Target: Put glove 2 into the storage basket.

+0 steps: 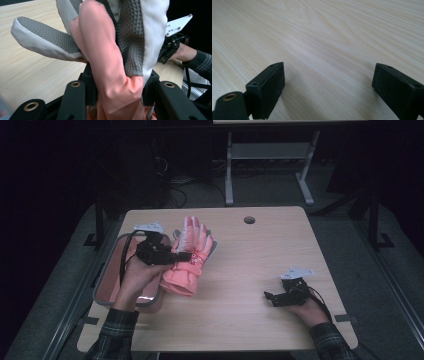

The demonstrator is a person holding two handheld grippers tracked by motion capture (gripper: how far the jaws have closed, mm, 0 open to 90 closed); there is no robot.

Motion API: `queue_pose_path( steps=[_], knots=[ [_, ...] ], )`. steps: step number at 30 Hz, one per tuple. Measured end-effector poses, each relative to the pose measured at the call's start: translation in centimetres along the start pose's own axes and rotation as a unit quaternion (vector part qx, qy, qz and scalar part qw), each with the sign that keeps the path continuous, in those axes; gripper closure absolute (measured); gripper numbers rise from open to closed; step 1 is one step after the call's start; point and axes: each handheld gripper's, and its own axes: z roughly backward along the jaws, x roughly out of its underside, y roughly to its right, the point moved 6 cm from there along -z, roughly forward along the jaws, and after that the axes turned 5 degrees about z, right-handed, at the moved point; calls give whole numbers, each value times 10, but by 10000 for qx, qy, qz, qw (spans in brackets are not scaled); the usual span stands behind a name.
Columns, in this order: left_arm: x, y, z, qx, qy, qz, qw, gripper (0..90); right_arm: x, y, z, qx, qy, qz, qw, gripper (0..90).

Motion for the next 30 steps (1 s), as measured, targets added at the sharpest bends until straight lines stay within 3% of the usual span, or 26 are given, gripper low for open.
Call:
queue_pose_path(
  steps=[7,15,24,30],
  knots=[
    [-5,-13,25,-214,-6,110,9997,578,0,0,0,6,-14,-30,10000,105],
    [-4,-39,53,-560,-10,313,9979,577,0,-1,0,9,-14,-34,10000,105],
    [9,-68,77,-917,-70,560,9942,574,0,0,0,13,-7,-34,10000,106],
    [20,-86,87,-1235,-125,729,9896,573,0,0,0,15,-5,-26,10000,106]
  ],
)
